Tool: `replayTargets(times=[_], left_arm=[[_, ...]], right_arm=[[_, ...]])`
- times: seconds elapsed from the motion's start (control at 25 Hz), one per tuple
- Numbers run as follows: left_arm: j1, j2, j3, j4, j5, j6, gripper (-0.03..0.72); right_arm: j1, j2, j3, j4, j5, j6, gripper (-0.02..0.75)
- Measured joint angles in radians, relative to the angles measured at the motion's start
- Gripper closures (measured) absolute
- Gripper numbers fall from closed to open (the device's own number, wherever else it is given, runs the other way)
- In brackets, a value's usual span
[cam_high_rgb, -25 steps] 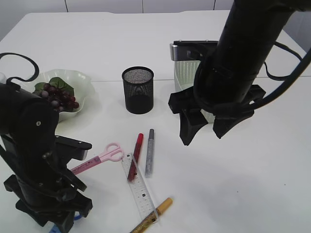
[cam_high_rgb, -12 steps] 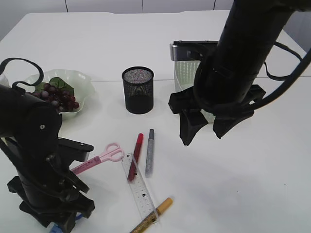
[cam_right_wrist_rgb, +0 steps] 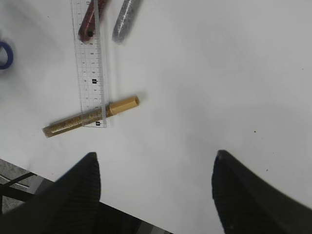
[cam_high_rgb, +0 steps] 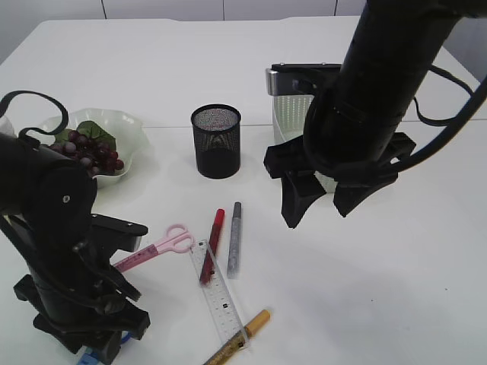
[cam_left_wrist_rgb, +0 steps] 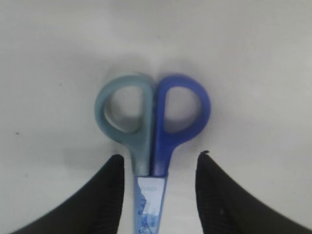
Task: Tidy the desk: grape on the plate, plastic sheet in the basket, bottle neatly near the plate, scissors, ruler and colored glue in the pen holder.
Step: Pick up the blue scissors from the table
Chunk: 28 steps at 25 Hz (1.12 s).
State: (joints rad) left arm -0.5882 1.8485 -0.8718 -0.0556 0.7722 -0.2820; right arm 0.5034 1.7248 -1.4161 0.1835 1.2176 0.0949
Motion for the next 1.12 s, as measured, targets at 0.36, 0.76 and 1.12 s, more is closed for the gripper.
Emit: replayTargets(times=[0.36, 0.76, 1.12], left_arm=[[-0.037, 0.000, 0.000, -0.007, 0.000, -0.001, 0.356], [-0.039, 0.000, 0.000, -0.009, 0.029, 0.007, 0.356], [-0.039, 0.000, 0.000, -0.001, 0.045, 0.092, 0.356]], right_arm=[[0.000, 0.000, 0.000, 0.000, 0.002, 0.000, 0.214], [0.000, 0.000, 0.000, -0.002, 0.002, 0.000, 0.214], [0.000, 0.000, 0.000, -0.002, 0.002, 0.000, 0.214]])
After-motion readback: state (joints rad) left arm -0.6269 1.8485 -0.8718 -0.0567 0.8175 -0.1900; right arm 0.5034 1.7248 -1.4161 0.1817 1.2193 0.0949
